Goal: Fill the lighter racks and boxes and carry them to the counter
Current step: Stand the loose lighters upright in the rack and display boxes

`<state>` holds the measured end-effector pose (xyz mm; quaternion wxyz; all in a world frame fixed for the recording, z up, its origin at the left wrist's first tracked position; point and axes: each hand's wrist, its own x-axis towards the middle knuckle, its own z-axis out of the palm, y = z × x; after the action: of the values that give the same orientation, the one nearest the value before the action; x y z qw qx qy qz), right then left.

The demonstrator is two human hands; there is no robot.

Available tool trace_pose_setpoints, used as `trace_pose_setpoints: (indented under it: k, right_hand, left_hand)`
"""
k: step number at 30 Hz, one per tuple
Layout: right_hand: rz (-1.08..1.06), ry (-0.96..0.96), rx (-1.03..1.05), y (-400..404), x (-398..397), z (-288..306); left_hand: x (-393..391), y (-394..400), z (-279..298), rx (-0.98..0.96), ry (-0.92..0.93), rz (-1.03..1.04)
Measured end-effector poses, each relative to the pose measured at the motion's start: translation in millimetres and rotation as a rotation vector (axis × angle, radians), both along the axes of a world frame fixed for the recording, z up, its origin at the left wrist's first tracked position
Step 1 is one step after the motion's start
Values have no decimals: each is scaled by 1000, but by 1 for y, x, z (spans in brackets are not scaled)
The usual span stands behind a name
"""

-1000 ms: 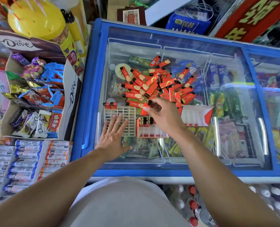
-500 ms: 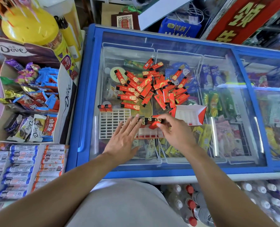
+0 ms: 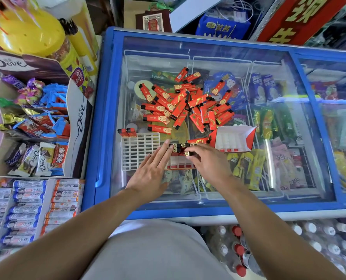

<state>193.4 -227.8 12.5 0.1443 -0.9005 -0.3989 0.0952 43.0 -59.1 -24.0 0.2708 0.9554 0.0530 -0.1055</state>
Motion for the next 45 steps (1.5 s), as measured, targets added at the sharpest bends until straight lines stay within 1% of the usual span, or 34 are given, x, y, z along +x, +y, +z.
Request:
trace_pose_setpoints:
  k: [5,9,11,12,14,15,16,18,21,24,27,30,34,37,41,45]
  right_hand:
    - [-52,-52,30,2,-3,-6]
    - [-137,-25,191,8,-11,6]
    - [-176,-53,254,16,8,20]
    - [-210,-85,238,20,25,25]
    - [-320,-140,99,30,70,28]
    - [-383,-129,-3,35,93,26]
    - [-430,-90,-111,40,112,24]
    - [-455,12,-294,50,135,15]
    - [-439,122,-405,64,148,4]
    - [-444,156,-428,74,150,-4]
    - [-469,193,-368,75,146,-5]
    - [-378,204,-282,70,132,11]
    - [-268,200,-22,65,102,40]
    - [-208,256,138,52,72,58]
    - [-195,338,210,29,34,64]
    - [-261,415,272,4,11,60]
  left_hand:
    - [0,1,-2,0,-10,1]
    - [0,1,-2,-12,-15,1]
    - [-1,3,-1,-16,-10,-5]
    - [-1,4,-1,-18,-7,-8]
    - [-1,5,1,-27,0,-10]
    - [-1,5,2,-30,1,-12]
    - [-1,5,3,-29,2,-13]
    - [0,6,3,-28,8,-18]
    - [0,7,3,-32,7,-21]
    - [-1,7,4,-42,11,-23]
    - [0,7,5,-46,18,-19]
    - [1,7,5,-50,18,-20]
    - [0,7,5,-62,6,-20]
    - [0,7,6,-64,16,-24]
    - [-1,6,8,-78,11,-15]
    - [-2,4,8,-82,-13,-6]
